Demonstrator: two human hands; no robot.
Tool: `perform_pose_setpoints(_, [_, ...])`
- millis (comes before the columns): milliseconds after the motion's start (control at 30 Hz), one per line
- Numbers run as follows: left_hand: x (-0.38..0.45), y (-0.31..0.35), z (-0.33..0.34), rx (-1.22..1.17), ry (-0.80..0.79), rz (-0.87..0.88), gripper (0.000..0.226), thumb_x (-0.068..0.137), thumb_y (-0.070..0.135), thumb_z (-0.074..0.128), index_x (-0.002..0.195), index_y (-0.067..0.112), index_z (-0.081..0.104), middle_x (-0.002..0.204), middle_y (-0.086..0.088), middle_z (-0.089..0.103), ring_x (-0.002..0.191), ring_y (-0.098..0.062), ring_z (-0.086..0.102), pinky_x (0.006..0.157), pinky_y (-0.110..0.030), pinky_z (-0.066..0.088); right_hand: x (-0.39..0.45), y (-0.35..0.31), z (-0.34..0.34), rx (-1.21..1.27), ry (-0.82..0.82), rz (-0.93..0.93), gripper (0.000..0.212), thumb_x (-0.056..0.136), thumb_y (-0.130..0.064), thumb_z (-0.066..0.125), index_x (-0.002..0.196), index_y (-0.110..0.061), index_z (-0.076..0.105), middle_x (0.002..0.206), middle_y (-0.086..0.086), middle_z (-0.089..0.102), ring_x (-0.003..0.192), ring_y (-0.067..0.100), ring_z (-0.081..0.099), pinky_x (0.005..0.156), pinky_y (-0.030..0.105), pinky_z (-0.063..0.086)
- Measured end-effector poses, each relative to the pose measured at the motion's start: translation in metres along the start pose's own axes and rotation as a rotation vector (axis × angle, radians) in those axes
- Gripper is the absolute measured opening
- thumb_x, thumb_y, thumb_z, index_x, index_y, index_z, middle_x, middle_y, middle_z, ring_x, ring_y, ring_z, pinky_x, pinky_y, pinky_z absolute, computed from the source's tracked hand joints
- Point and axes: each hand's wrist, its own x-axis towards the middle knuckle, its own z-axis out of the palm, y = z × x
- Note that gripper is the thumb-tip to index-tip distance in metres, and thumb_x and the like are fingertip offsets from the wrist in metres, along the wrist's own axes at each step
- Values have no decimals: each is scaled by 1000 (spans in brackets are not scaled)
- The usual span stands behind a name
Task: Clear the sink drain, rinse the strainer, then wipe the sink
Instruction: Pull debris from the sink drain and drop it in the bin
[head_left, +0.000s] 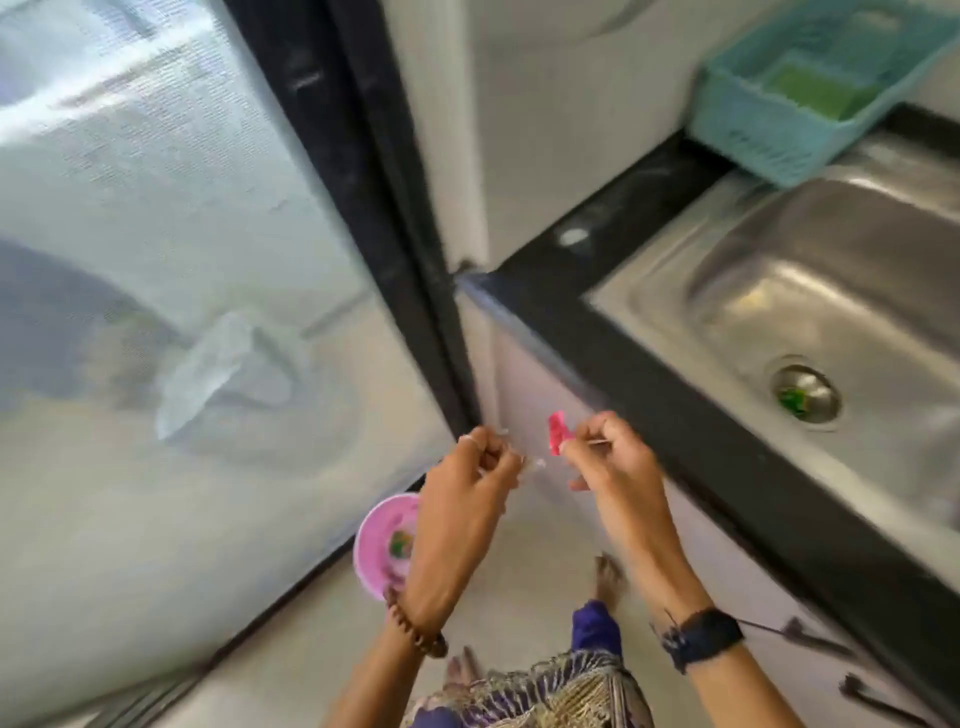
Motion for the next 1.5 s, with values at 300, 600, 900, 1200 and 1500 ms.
perform_pose_setpoints(300, [-9, -221, -87, -332, 128, -443, 14, 85, 9, 58, 80, -3, 64, 65, -8, 61, 42, -3, 55, 44, -13, 44, -20, 126, 183, -520, -325, 14, 21, 82, -23, 66, 73, -15, 48, 72, -1, 60, 66, 16, 52, 54, 21, 36])
perform_pose_setpoints(600, [106, -493, -4, -376, 224, -660, 19, 81, -2, 59, 62, 3, 60, 60, -14, 60, 53, -20, 59, 53, -23, 55, 72, 393, 292, -791, -397, 91, 3, 91, -12, 48, 88, -12, 47, 94, 15, 64, 84, 30, 60, 65, 36, 45])
perform_pose_setpoints(900, [130, -537, 34, -460, 226, -766, 24, 94, 12, 43, 81, 0, 59, 61, -13, 58, 47, -17, 56, 48, -22, 51, 92, 457, 302, -474, -307, 436, 18, 90, -9, 44, 86, -6, 61, 84, 16, 68, 72, 27, 64, 70, 40, 58])
perform_pose_setpoints(1200, [91, -268, -21, -1190, 88, -643, 42, 93, 34, 45, 56, 13, 44, 31, 3, 41, 25, -7, 36, 31, -15, 37, 53, 195, 226, 226, -228, 535, 25, 85, -9, 46, 65, -17, 59, 40, -9, 45, 32, 6, 34, 32, 13, 26])
perform_pose_setpoints(1500, [50, -10, -15, -936, -409, -97, 40, 87, 46, 46, 57, 20, 43, 41, 5, 28, 35, -7, 25, 40, -20, 20, 17, -47, 57, 280, -179, 73, 28, 89, -12, 43, 68, -21, 60, 47, -8, 48, 35, 5, 31, 36, 18, 19])
